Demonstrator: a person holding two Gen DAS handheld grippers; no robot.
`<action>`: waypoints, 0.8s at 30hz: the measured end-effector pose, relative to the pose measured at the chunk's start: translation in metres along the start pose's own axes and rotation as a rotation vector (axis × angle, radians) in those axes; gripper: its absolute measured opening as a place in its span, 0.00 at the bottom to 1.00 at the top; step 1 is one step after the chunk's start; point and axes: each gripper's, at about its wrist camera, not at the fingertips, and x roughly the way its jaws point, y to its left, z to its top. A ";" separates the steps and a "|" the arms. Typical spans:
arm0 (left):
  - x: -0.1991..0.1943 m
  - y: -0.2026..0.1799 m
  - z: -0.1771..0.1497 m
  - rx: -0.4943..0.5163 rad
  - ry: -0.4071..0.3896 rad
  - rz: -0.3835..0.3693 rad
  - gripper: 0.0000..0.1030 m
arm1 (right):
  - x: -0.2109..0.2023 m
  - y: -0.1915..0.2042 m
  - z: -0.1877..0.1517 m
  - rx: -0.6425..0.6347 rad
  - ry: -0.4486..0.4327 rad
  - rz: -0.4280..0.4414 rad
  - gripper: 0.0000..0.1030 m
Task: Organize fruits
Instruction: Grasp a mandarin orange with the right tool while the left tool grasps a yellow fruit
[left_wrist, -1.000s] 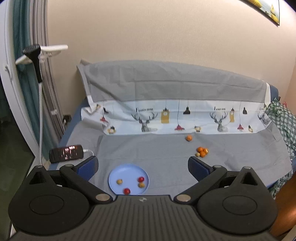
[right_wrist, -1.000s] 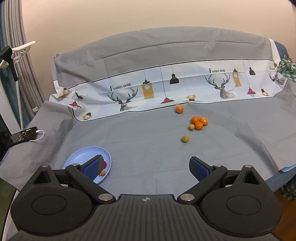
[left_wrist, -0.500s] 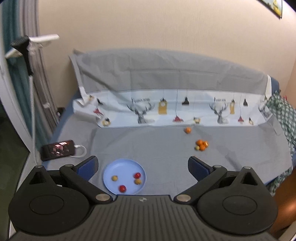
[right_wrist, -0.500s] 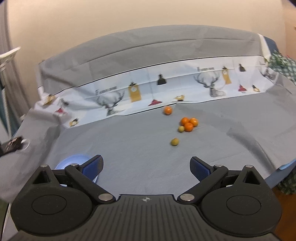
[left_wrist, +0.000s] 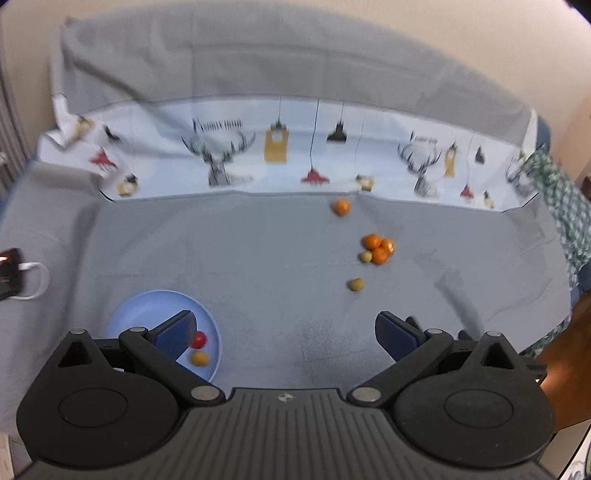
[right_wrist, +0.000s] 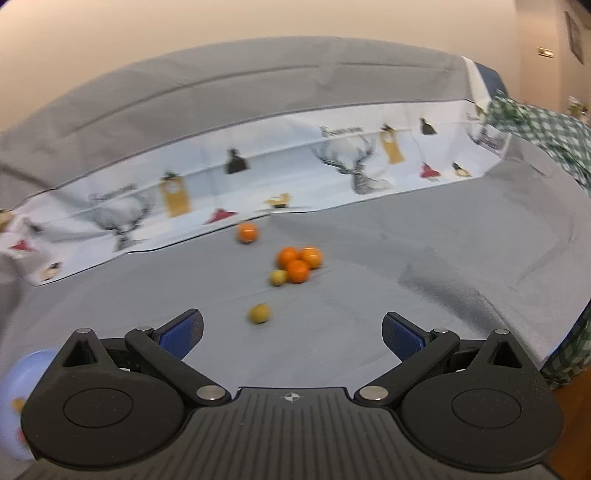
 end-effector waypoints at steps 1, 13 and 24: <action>0.020 -0.001 0.005 -0.006 0.022 0.007 1.00 | 0.016 -0.004 -0.001 -0.001 -0.006 -0.014 0.99; 0.198 -0.006 0.043 -0.064 0.239 0.179 1.00 | 0.242 -0.024 0.007 -0.003 0.084 -0.094 0.99; 0.295 -0.064 0.084 0.045 0.236 0.154 1.00 | 0.286 -0.025 0.019 -0.052 0.122 -0.201 0.91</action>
